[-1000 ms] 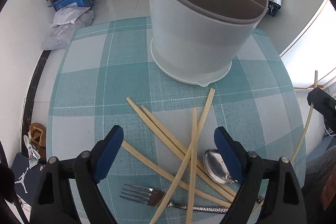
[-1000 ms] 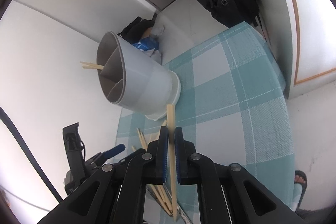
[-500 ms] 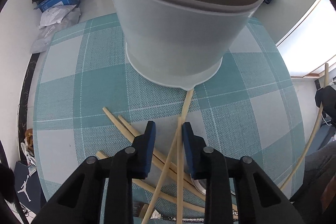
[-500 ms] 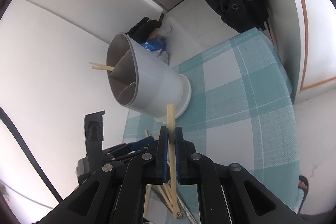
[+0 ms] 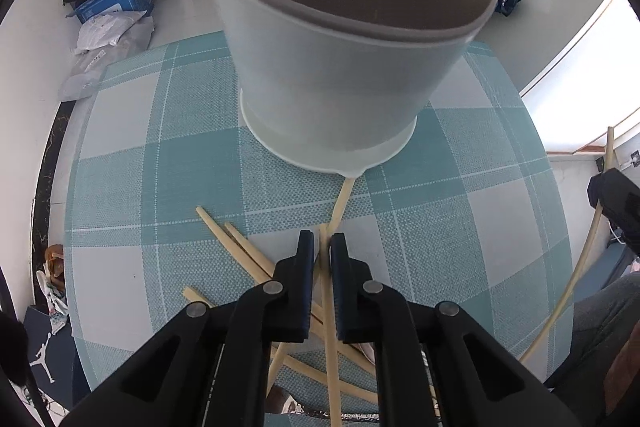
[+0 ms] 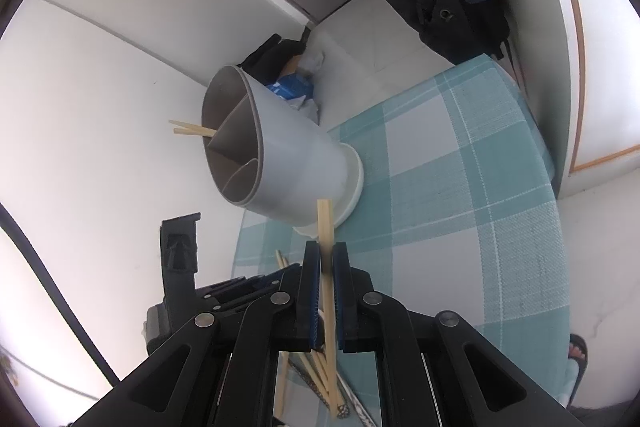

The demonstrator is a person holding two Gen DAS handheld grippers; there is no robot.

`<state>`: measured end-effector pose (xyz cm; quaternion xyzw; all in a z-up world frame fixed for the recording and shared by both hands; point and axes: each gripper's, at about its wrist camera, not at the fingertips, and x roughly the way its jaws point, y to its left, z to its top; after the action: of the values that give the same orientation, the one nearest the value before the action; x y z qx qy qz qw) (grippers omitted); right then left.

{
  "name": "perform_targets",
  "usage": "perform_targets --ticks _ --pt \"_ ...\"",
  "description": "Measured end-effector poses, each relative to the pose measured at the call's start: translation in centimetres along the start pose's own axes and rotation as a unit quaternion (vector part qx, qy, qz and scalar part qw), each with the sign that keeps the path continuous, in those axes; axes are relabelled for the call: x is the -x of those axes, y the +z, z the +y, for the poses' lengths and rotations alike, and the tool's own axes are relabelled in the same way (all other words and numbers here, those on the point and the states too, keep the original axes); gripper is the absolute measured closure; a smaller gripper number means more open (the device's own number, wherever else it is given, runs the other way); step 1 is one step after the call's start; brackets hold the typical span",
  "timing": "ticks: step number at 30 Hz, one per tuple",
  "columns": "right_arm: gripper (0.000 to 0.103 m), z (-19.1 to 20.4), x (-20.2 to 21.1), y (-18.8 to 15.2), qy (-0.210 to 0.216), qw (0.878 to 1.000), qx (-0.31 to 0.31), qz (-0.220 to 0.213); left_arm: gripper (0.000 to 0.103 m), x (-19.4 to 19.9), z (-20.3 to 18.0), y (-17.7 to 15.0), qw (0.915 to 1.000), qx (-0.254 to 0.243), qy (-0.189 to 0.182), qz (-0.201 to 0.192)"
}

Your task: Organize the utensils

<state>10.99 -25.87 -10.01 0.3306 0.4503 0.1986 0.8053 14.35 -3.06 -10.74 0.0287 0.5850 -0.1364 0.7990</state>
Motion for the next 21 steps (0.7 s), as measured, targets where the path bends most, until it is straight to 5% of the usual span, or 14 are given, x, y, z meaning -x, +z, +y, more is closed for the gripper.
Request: perform_targets --ticks 21 --pt "0.097 0.4 -0.2 -0.3 -0.010 1.000 0.004 -0.003 0.101 1.4 1.0 0.0 0.9969 0.058 -0.046 -0.025"
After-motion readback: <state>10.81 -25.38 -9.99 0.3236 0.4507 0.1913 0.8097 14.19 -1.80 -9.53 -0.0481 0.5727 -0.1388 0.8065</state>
